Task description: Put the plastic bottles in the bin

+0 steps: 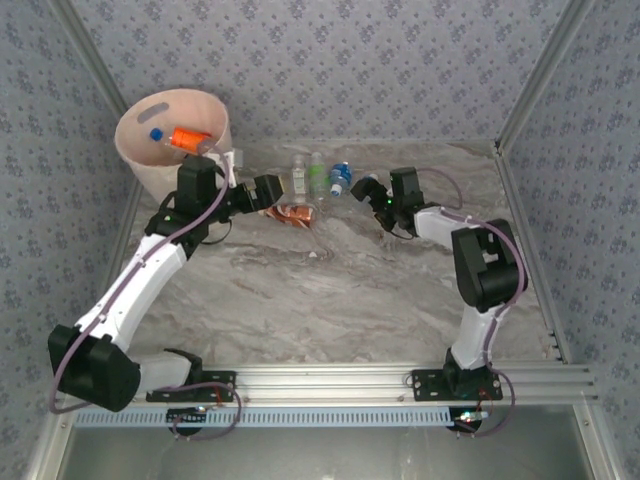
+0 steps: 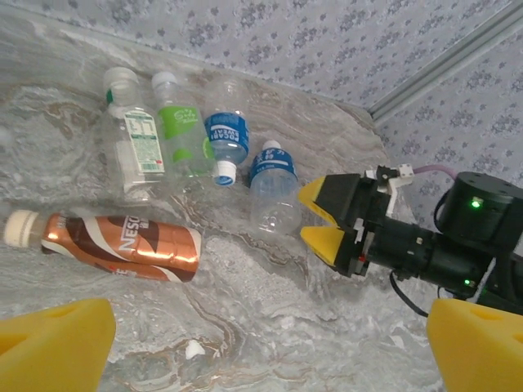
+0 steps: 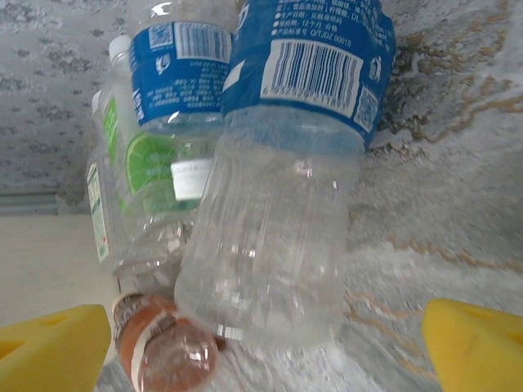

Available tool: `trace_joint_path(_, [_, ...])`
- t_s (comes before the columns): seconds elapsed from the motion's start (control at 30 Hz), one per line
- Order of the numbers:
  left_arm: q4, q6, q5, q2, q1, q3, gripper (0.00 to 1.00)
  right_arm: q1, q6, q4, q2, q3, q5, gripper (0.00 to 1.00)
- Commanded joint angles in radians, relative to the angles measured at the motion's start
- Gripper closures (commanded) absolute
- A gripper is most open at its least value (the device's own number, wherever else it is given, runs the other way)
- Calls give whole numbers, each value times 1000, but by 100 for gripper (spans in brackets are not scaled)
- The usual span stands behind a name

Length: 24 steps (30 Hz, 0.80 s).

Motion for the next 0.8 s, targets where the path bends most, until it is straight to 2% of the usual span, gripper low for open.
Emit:
trace_joint_path(0.0, [-23, 34, -49, -43, -1, -7, 2, 13, 91, 33, 70, 47, 16, 0])
trace_joint_path(0.27, [-35, 46, -80, -52, 0, -25, 2, 19, 145, 167, 178, 82, 35, 10])
trace_joint_path(0.43, [-33, 49, -81, -38, 0, -20, 2, 16, 199, 341, 231, 64, 21, 23])
trace_joint_path(0.57, [-32, 47, -81, -25, 1, -18, 2, 12, 208, 404, 234, 19, 16, 35])
trace_joint_path(0.77, [-7, 29, -61, -5, 0, -18, 2, 2, 208, 475, 192, -45, 3, 44])
